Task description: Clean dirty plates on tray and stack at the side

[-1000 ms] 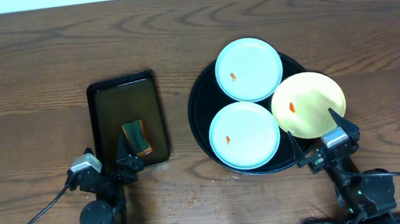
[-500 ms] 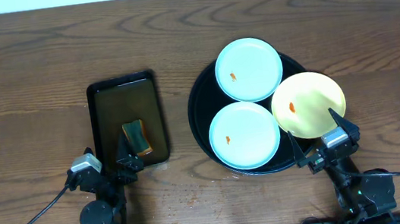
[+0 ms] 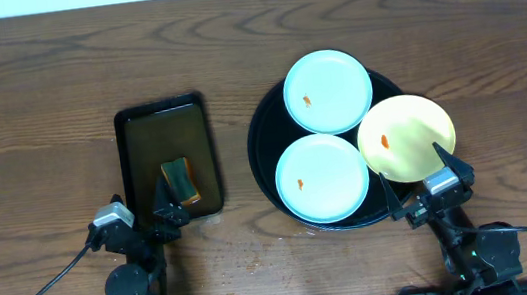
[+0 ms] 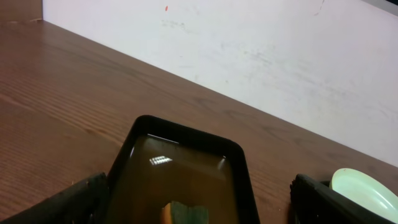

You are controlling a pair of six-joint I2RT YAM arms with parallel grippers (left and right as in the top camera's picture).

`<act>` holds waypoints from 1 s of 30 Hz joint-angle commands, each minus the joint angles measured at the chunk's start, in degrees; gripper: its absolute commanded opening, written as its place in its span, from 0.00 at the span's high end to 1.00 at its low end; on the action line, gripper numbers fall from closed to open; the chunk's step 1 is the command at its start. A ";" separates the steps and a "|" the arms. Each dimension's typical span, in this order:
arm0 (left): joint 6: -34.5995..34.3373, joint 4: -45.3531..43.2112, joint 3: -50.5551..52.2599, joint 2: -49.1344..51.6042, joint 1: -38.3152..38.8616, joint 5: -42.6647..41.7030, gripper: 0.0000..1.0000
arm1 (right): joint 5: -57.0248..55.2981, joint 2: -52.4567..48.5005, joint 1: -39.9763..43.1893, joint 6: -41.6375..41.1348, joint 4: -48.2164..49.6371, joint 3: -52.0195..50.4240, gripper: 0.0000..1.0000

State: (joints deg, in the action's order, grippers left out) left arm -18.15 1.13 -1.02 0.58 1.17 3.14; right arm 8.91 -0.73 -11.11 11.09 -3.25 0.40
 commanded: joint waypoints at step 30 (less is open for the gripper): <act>4.09 14.23 -35.76 25.42 -0.24 -14.10 0.06 | 5.75 -27.47 0.31 -6.45 -19.39 39.21 0.01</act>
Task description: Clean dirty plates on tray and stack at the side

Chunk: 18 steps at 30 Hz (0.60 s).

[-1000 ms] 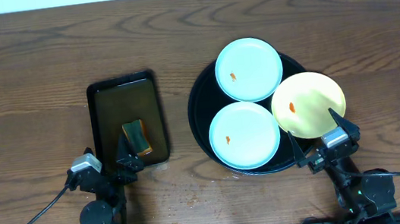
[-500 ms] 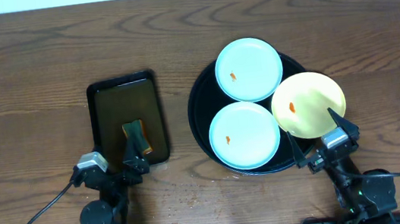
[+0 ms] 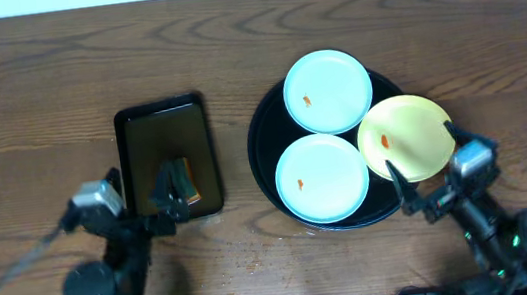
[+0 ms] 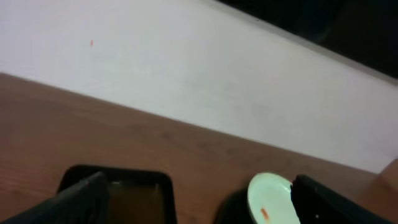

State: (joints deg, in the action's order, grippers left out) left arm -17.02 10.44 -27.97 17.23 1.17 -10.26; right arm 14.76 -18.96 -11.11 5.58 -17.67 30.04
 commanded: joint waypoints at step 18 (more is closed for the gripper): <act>0.59 38.42 -33.40 54.69 -0.24 -0.85 0.19 | 14.10 -53.02 0.17 -9.42 -30.16 43.12 0.01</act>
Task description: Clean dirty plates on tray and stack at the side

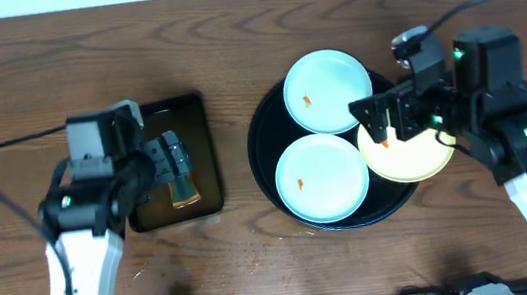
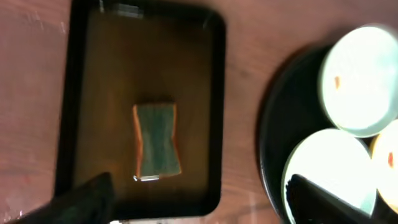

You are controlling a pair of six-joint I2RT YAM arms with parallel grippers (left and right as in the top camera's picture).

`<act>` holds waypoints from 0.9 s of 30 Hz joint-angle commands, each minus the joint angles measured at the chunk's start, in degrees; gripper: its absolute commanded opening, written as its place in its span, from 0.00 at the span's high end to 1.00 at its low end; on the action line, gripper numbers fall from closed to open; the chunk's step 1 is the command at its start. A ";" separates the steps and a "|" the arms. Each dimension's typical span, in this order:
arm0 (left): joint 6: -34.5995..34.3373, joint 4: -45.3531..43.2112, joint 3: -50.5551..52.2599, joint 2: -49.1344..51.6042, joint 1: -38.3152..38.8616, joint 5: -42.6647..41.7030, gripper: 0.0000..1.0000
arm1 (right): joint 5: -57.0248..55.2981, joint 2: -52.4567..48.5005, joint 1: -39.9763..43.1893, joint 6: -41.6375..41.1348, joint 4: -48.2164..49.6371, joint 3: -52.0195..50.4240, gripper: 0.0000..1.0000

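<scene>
Three dirty plates lie on a round black tray (image 1: 267,163): a pale blue plate (image 1: 327,91) at the back, a second pale blue plate (image 1: 322,178) in front, and a yellow plate (image 1: 415,154) on the right rim. Each has a small orange stain. A green-and-orange sponge (image 2: 157,148) lies in a rectangular black tray (image 2: 214,93) of brownish water. My left gripper (image 1: 170,159) hangs open above that sponge, its fingers (image 2: 84,198) spread wide. My right gripper (image 1: 378,120) hovers open over the yellow plate's left edge.
The wooden table (image 1: 230,41) runs on around both trays, with a bare strip between them. A white wall edge lies along the far side. Cables trail from both arms near the left and right borders.
Both arms have risen from the front edge. The left gripper now looks straight down over the sponge tray; the right one has moved from the yellow plate's near side to above it.
Both arms first sat low at the table's front edge, grippers open, the left camera looking across the sponge tray at the wall. A second later they had lifted a little. Now each is raised over its own tray, and nothing has been grasped.
</scene>
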State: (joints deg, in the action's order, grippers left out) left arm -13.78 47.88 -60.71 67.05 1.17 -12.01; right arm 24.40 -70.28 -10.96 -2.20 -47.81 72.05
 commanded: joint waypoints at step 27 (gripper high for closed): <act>-4.37 -6.97 -3.32 34.27 -0.24 7.58 0.77 | 4.37 -3.50 0.00 -1.62 -2.36 1.03 0.04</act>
State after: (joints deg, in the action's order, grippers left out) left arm -19.49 38.94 -62.35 104.88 1.13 -5.58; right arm 27.70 -73.87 -10.96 -3.07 -50.30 72.05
